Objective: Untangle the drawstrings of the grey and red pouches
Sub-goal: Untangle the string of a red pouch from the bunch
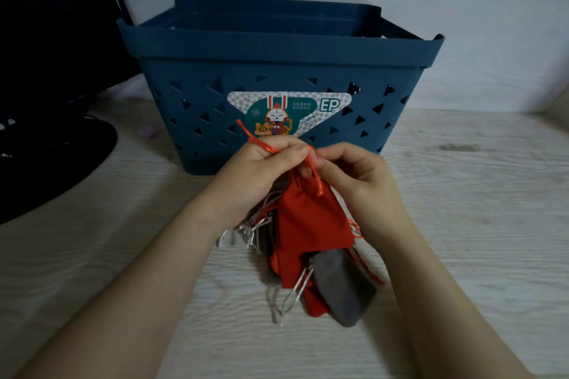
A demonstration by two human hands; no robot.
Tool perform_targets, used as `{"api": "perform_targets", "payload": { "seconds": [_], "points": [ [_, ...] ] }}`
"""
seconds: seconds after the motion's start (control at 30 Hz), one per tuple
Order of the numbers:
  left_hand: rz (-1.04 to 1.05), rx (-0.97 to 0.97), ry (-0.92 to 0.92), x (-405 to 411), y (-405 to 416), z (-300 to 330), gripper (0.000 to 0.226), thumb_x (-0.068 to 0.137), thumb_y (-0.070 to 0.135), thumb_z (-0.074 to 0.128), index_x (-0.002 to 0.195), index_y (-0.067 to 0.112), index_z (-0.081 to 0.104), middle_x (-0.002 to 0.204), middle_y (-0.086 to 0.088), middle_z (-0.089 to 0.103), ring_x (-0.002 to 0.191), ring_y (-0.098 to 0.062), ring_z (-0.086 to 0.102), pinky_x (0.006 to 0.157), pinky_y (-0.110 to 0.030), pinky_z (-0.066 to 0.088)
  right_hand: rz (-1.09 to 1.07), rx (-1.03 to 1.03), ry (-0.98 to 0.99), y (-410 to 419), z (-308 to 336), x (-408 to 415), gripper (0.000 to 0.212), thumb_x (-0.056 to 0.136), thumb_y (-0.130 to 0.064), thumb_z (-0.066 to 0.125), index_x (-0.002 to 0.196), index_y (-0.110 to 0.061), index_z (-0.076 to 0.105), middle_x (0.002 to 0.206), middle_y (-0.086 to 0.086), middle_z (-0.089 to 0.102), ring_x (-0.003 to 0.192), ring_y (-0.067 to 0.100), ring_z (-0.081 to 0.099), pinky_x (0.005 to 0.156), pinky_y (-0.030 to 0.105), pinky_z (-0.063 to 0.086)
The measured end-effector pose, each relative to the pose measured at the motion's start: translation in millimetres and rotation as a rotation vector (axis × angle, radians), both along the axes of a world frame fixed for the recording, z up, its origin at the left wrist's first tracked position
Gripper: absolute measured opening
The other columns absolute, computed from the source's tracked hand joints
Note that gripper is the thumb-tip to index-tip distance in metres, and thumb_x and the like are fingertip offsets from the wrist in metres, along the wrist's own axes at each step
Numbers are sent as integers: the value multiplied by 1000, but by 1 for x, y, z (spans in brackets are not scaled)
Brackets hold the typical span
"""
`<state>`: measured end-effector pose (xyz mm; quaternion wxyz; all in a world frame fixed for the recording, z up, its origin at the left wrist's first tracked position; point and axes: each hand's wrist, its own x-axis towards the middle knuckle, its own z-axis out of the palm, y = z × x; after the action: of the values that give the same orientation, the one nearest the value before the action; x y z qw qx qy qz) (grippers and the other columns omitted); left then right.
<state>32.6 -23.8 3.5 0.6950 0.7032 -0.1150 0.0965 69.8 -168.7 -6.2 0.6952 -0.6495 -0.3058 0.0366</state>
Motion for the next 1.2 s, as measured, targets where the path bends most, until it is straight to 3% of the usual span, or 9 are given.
{"api": "perform_targets", "payload": {
  "seconds": [0.13,0.33,0.47,0.53,0.67,0.73,0.83,1.03,1.2],
  "points": [
    [17,113,-27,-1,1,2,22,87,21,48,71,18,63,67,7,60,66,-5,55,66,-17,44,-91,-34,-125,-2,-4,5,5,76,-19,73,79,-21,69,77,2,68,76,14,62,73,29,49],
    [76,271,-70,-3,-3,4,21,88,22,44,73,17,57,73,0,56,70,-7,51,68,-22,41,-282,-60,-319,2,-8,7,11,77,-14,67,75,-25,66,69,-7,53,65,2,47,66,15,37],
    [158,281,-82,-1,-3,3,14,85,15,54,79,13,66,84,2,63,82,-5,58,81,-18,44,-211,-54,-65,4,-6,4,9,78,-21,59,69,-20,58,64,3,53,62,13,47,59,25,37],
    [248,247,-45,0,0,1,11,85,8,62,81,16,68,83,2,68,78,-10,62,79,-30,50,-127,-23,33,3,-4,1,10,78,-19,55,69,-16,56,60,1,53,60,16,46,55,24,37],
    [371,381,-89,3,-1,-7,24,83,7,64,80,31,68,72,12,68,69,-3,62,70,-28,50,-3,-23,2,2,-3,-2,11,81,-17,54,70,-14,57,62,-2,52,60,7,45,56,16,37],
    [425,447,-180,3,-4,-8,16,78,13,62,83,26,70,72,12,67,70,0,63,69,-19,49,40,-70,-39,2,-4,-3,12,82,-17,55,72,-10,58,66,7,50,63,11,45,59,19,38],
    [529,556,-381,2,-5,-7,15,77,10,60,85,12,72,79,6,66,74,-3,62,69,-11,46,70,-64,8,3,-3,-3,21,85,-20,53,68,-12,61,64,2,55,61,9,46,58,18,36],
    [536,646,-546,0,-4,-5,15,81,10,62,90,7,73,82,0,67,77,-5,61,72,-13,46,25,-37,181,2,-1,-1,6,83,-15,62,89,-15,61,57,-3,53,47,5,45,46,18,36],
    [540,700,-584,1,-2,-6,13,82,8,67,93,7,73,83,-4,70,78,-6,61,72,-18,49,-35,-67,104,-1,4,0,11,86,-7,61,79,-14,66,58,-11,60,53,-1,51,51,14,39]
  ]
}}
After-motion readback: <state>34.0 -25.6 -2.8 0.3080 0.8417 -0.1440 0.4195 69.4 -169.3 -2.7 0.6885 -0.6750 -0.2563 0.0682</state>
